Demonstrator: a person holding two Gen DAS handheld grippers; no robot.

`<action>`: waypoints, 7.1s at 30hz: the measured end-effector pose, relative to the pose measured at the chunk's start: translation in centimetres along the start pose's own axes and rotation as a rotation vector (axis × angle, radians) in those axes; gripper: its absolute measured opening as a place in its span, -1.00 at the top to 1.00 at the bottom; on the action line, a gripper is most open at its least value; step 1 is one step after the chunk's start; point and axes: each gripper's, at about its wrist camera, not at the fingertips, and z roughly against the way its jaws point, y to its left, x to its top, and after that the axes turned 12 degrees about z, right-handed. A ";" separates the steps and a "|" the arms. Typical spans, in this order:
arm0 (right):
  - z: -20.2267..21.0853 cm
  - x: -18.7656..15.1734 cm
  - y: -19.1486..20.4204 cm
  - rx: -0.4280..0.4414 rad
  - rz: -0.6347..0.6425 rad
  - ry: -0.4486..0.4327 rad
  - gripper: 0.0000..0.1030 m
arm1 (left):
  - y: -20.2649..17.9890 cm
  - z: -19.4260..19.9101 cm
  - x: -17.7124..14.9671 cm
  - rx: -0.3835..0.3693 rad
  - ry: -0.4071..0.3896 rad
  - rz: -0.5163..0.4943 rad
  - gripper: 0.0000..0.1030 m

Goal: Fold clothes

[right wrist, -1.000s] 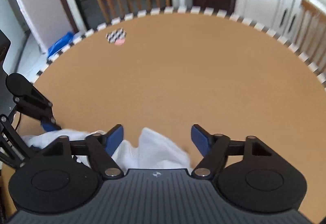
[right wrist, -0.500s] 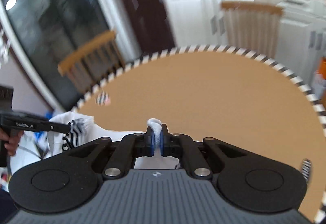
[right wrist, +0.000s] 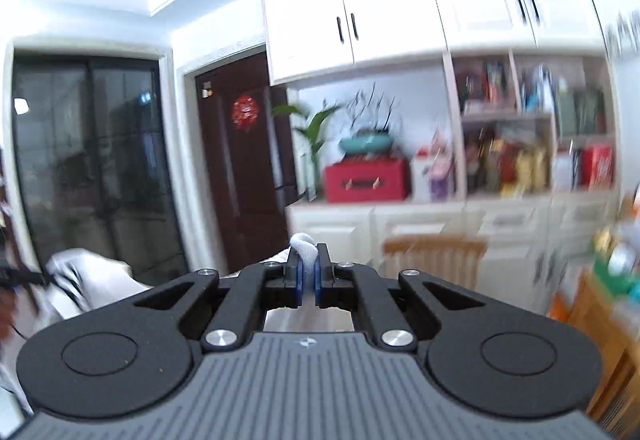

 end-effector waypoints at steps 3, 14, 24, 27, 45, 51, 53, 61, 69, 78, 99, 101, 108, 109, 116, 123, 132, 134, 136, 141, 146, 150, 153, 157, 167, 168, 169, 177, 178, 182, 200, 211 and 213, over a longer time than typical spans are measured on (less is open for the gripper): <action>-8.9 -0.1 -3.4 -0.035 0.008 0.080 0.90 | 2.2 -7.7 3.5 0.136 0.027 0.001 0.84; -33.7 -29.5 -5.8 -0.309 -0.058 0.580 -0.09 | 26.0 -33.4 -9.2 1.112 0.147 -0.044 0.17; -17.4 -39.7 2.1 -0.153 -0.319 0.605 -0.30 | 23.6 -24.1 -27.2 0.920 0.344 0.221 -0.11; -13.9 -39.4 4.3 -0.137 -0.300 0.653 -0.27 | 22.2 -21.4 -29.4 0.889 0.368 0.236 -0.20; -8.0 -35.1 10.2 -0.113 -0.241 0.642 0.88 | 16.2 -13.0 -31.9 0.676 0.404 0.107 0.85; 1.6 -36.0 11.4 -0.202 -0.417 0.760 0.88 | 16.4 -7.6 -33.1 0.650 0.445 0.343 0.85; 3.2 -37.8 12.8 -0.218 -0.471 0.818 0.88 | 17.0 -6.8 -34.6 0.675 0.483 0.380 0.85; 3.7 -40.3 15.9 -0.190 -0.524 0.964 0.72 | 17.8 -5.3 -36.0 0.724 0.577 0.408 0.62; -0.5 -32.0 8.5 -0.258 -0.223 0.755 0.05 | 18.3 -7.1 -25.8 0.718 0.326 0.254 -0.15; -22.7 -31.2 0.5 -0.128 -0.005 0.584 0.05 | 25.7 -29.4 -17.5 0.787 0.306 0.130 -0.21; -35.6 -37.1 -3.0 -0.045 -0.088 0.595 0.05 | 27.6 -21.3 -21.6 1.040 0.035 0.233 0.89; -35.1 -37.2 -3.6 -0.050 -0.080 0.597 0.03 | 28.9 -16.1 -22.7 1.161 0.050 0.339 0.86; -36.9 -37.0 -5.4 -0.031 -0.106 0.588 -0.02 | 30.9 -11.6 -20.5 1.195 -0.022 0.411 0.10; -37.8 -37.0 -5.5 -0.018 -0.115 0.589 -0.01 | 31.1 -13.5 -19.3 1.097 -0.003 0.364 0.04; -44.5 -37.6 -5.2 0.045 -0.115 0.643 0.12 | 33.5 -32.2 -15.7 0.719 0.293 -0.064 0.00; -46.4 -38.9 -5.0 0.110 -0.108 0.710 0.90 | 36.2 -39.8 -18.1 0.659 0.535 -0.138 0.47; -45.4 -37.0 -7.1 -0.050 -0.071 0.608 0.91 | 37.1 -42.5 -17.0 0.868 0.307 -0.186 0.92; -46.8 -37.0 -7.4 -0.090 -0.057 0.610 0.91 | 37.6 -44.3 -16.0 0.879 0.278 -0.186 0.92; -48.4 -37.6 -7.9 -0.129 -0.066 0.632 0.91 | 38.1 -46.1 -15.2 0.877 0.268 -0.176 0.91; -49.7 -39.6 -9.0 -0.172 -0.160 0.686 0.49 | 39.0 -48.3 -14.7 0.919 0.285 -0.187 0.58; -39.7 -38.0 -11.1 -0.156 -0.295 0.535 0.19 | 38.1 -40.7 -12.1 0.831 0.136 -0.177 -0.25; -29.8 -38.9 -10.5 -0.157 -0.334 0.576 0.15 | 37.0 -30.4 -12.9 0.808 0.179 -0.158 -0.33; -25.5 -40.7 -7.4 -0.154 -0.297 0.693 0.15 | 36.8 -24.7 -15.0 0.896 0.258 -0.113 -0.29; -23.4 -42.0 -2.9 -0.148 -0.220 0.749 0.22 | 37.2 -20.6 -17.5 1.000 0.294 -0.049 -0.24; -25.3 -41.2 -2.8 -0.225 0.074 0.846 0.93 | 36.8 -21.7 -19.5 1.123 0.322 -0.080 1.00; -25.4 -41.3 -4.0 -0.264 0.093 0.858 0.93 | 37.0 -21.8 -19.4 1.154 0.316 -0.086 1.00; -25.4 -41.5 -5.3 -0.302 0.101 0.869 0.93 | 37.5 -21.6 -19.3 1.191 0.305 -0.086 1.00; -26.8 -43.4 -11.6 -0.467 0.121 0.909 0.93 | 40.8 -20.1 -17.2 1.307 0.247 -0.007 1.00; -26.7 -43.4 -11.8 -0.469 0.092 0.902 0.93 | 40.7 -19.7 -16.8 1.261 0.235 0.039 0.97; -25.0 -42.3 -11.3 -0.472 -0.008 0.820 0.82 | 39.1 -18.3 -16.1 1.040 0.217 0.108 0.38; -23.4 -39.4 -6.3 -0.364 -0.078 0.747 0.38 | 36.3 -22.8 -18.8 0.859 0.446 -0.138 0.38; -24.0 -39.0 -6.3 -0.370 -0.126 0.722 0.33 | 39.1 -23.6 -17.9 1.119 0.389 -0.244 1.00; -23.9 -38.7 -6.1 -0.362 -0.122 0.716 0.28 | 40.2 -22.6 -16.5 1.074 0.361 -0.137 0.99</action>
